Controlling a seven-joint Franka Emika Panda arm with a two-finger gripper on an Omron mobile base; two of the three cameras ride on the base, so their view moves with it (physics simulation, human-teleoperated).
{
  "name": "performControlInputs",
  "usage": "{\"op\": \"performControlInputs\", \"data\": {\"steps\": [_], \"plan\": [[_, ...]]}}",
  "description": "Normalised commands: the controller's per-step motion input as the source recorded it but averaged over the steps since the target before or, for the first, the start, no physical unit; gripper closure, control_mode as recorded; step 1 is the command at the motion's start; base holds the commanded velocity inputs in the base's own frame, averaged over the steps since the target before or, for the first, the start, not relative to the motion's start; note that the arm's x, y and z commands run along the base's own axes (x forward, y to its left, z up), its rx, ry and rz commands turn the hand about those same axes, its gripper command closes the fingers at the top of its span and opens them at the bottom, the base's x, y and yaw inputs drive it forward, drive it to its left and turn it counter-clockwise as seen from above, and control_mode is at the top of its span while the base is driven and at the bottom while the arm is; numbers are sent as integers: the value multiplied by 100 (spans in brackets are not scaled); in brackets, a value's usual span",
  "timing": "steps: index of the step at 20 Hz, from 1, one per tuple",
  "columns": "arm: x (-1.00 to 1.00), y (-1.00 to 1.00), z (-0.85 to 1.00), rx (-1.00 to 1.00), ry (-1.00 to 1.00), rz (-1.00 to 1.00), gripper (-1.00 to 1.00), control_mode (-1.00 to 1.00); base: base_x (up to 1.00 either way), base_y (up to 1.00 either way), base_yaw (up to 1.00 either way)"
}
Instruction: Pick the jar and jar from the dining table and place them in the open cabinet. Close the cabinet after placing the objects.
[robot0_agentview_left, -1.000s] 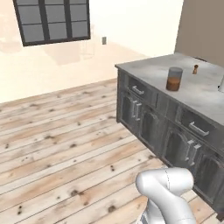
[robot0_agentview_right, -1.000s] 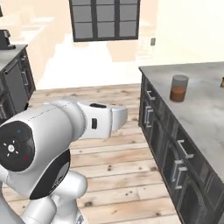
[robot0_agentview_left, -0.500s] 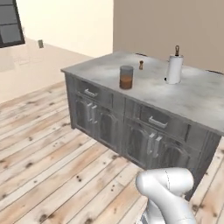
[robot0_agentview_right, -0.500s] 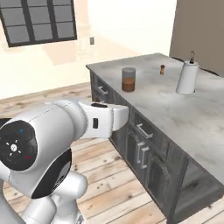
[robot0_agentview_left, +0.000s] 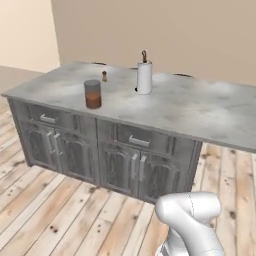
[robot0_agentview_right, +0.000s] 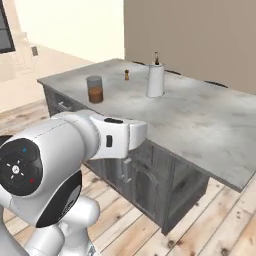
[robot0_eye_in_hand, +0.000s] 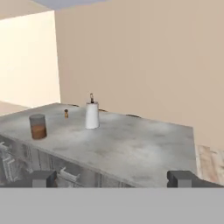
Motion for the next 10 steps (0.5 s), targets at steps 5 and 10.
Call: {"op": "performControlInputs", "data": {"steps": [5,10], "plan": [[0,0,0,0,0,0,-100,100,12,56,-49],[0,0,0,0,0,0,-100,100,1,93,-29]]}}
